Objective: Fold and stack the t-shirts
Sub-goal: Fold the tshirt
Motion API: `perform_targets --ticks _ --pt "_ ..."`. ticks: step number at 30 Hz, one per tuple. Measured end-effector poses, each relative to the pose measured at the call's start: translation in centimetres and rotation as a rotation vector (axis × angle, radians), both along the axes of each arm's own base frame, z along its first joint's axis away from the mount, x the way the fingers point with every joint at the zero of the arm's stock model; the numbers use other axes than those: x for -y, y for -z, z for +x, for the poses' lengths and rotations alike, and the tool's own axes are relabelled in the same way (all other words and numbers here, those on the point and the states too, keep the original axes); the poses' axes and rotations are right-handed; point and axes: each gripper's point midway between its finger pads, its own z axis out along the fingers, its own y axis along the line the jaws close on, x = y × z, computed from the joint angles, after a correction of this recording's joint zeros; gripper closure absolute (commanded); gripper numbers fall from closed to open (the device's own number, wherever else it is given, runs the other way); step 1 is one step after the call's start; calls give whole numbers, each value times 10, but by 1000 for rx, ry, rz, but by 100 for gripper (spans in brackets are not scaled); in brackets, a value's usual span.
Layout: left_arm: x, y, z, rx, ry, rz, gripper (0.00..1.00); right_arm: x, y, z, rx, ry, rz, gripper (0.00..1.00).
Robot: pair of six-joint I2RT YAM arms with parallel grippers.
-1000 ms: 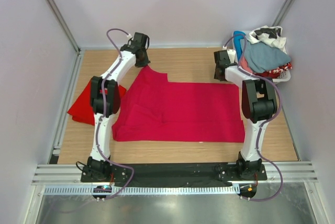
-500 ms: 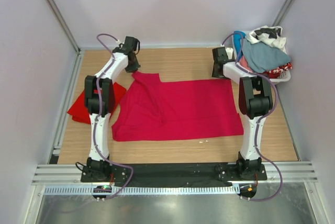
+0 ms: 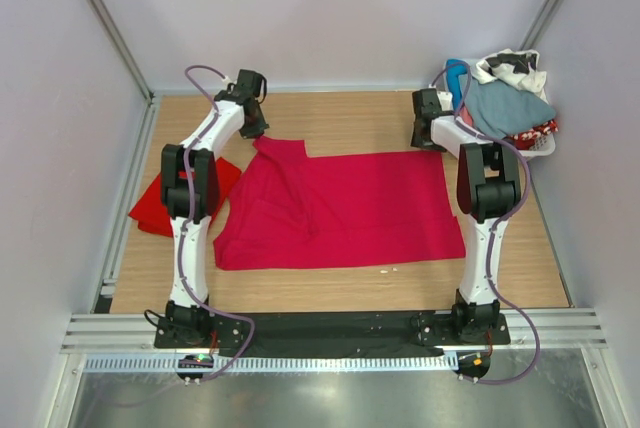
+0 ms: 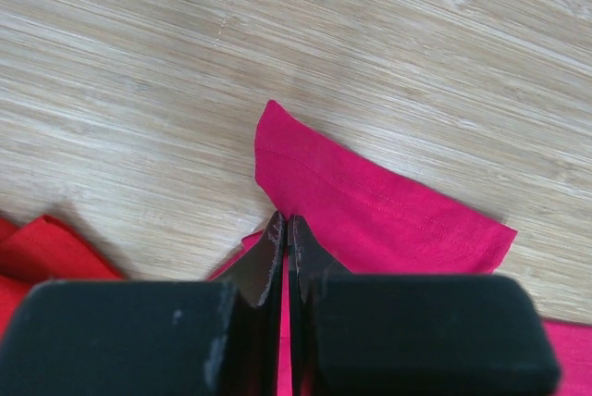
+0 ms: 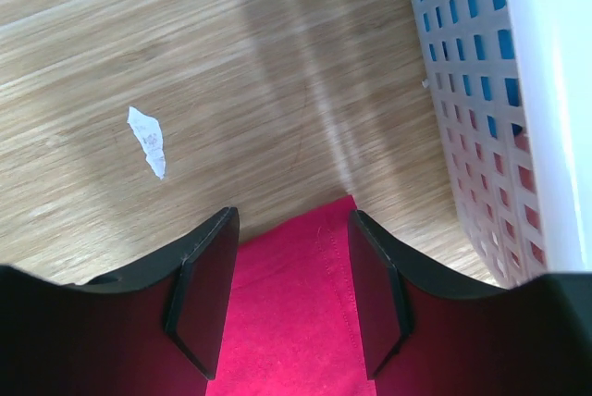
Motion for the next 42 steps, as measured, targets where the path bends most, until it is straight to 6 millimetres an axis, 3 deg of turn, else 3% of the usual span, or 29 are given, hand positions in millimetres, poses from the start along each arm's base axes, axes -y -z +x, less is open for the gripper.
perform_targets --ticks 16,18,19,22,23,26,28,33,35,37,42 --pt "2 0 0 -2 3 -11 100 7 3 1 3 27 49 54" --pt "4 0 -1 -4 7 -19 100 7 3 1 4 30 58 63" --pt "4 0 -1 -4 8 -22 100 8 4 1 5 33 62 72" --pt "6 -1 -1 -3 8 -33 100 9 6 1 13 42 71 79" --pt "7 -2 -1 -2 8 -36 100 9 6 1 17 43 72 79" --pt "11 -6 -1 6 12 -41 100 10 5 -2 27 48 70 61" --pt "13 -9 -2 10 17 -42 100 9 4 -4 20 42 62 67" --pt "20 -13 -3 19 28 -45 100 9 4 -8 8 42 40 69" --pt "22 -15 -3 21 32 -45 100 9 5 -11 -1 44 28 65" --pt "22 -14 -3 21 33 -45 100 11 3 -13 -5 51 12 54" --pt "23 -14 -4 20 34 -45 100 14 2 -20 -29 54 -19 52"
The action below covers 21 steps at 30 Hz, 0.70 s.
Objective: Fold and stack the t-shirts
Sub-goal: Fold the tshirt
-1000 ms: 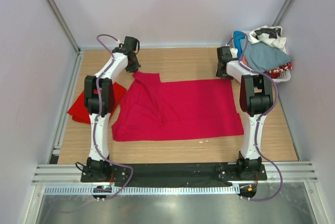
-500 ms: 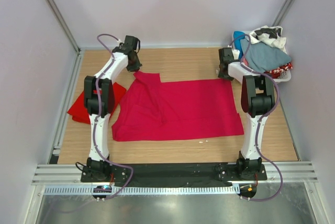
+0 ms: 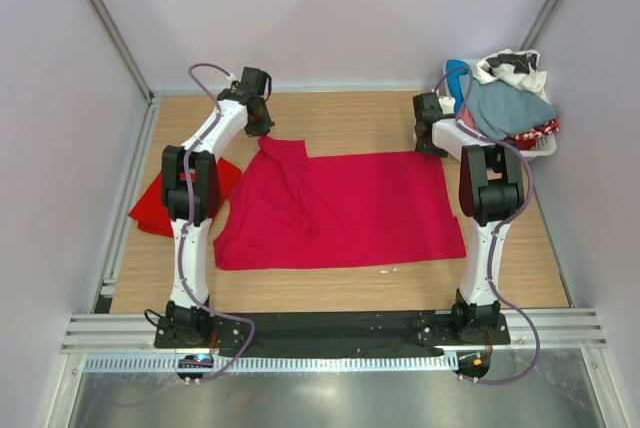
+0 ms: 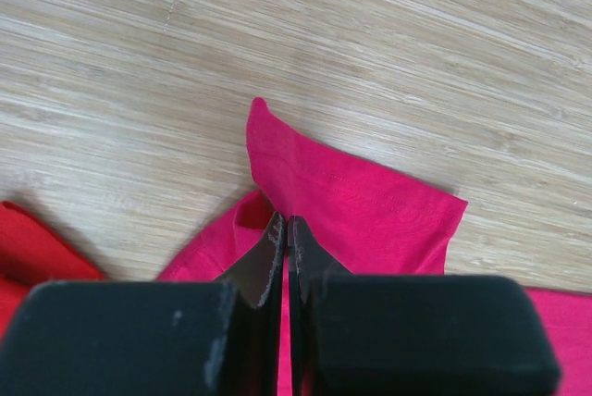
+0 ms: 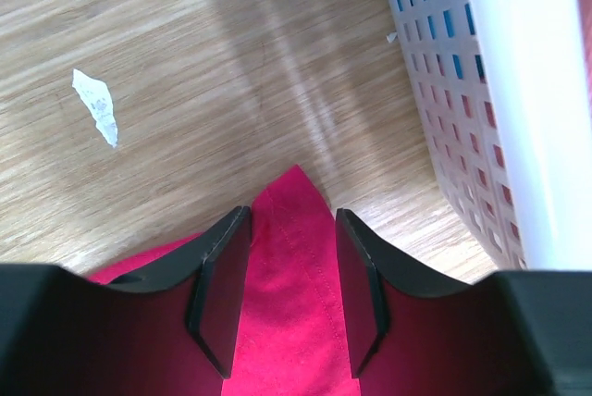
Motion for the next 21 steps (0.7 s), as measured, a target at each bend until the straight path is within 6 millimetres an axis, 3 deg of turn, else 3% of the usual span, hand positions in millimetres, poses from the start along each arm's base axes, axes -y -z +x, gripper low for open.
perform_targets --ticks 2,4,7,10,17,21 --pt "0 0 0 -1 0 1 100 0 0 -1 -1 1 -4 52" --pt "0 0 0 -2 0 1 100 0 0 -1 -1 0 -4 62" --pt "0 0 -1 -3 0 2 100 -1 3 -1 -9 -5 -2 89" --pt "0 0 -1 -3 0 2 100 -2 3 0 -8 -4 1 99" --pt "5 -3 -1 0 17 -3 100 -5 2 -2 -1 -6 1 99" --pt "17 -22 7 45 51 -13 100 -4 -8 -4 6 -1 -19 99"
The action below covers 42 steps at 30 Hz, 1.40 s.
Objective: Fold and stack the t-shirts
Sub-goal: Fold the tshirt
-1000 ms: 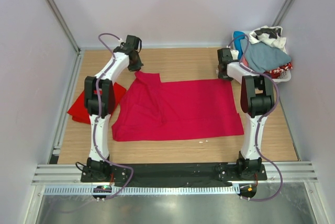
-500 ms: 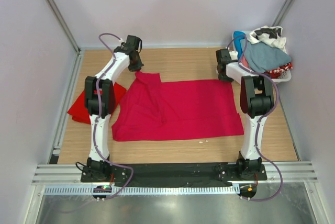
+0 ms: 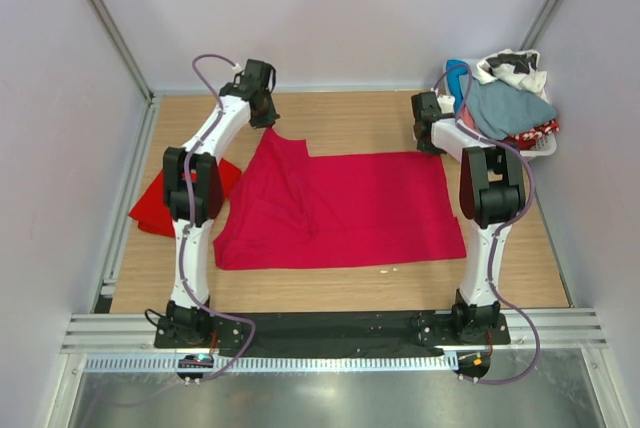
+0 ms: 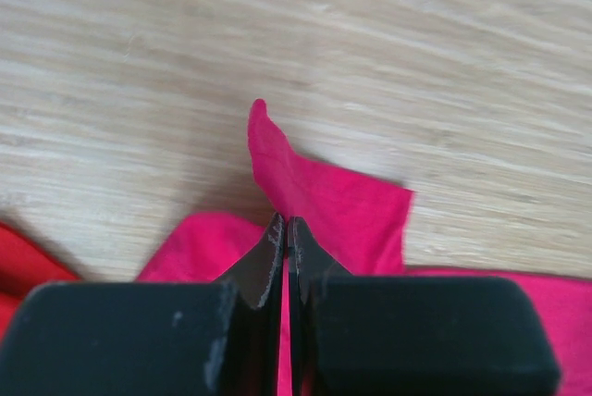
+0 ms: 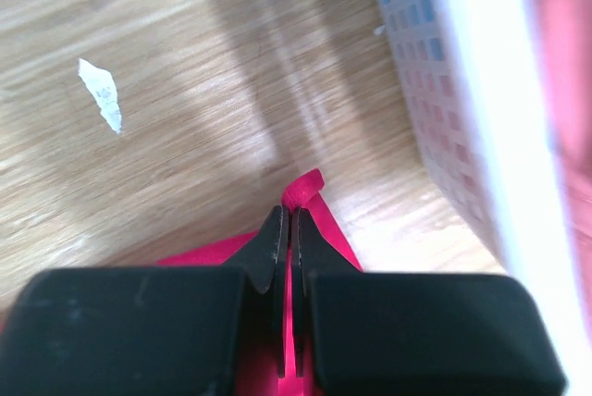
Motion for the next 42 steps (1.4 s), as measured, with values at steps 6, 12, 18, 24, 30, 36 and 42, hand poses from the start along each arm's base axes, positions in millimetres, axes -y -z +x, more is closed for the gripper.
perform_targets --ticks 6,12,18,24,30,36,42 --pt "26 -34 11 86 46 -29 100 6 -30 -13 52 24 -37 99" --pt "33 -36 9 89 64 -26 100 10 -57 -32 101 38 -47 99" --pt "25 -20 2 58 64 10 100 12 -59 -39 113 45 -47 99" --pt "14 -4 -29 5 79 34 100 11 -56 -59 103 44 -21 99" --pt "11 -29 -43 71 91 13 100 8 -68 -76 133 33 15 99" --pt "12 -55 -53 142 103 -9 100 3 -68 -88 143 20 57 99" --pt "10 -58 -76 153 116 -7 100 0 -57 -105 116 6 85 99"
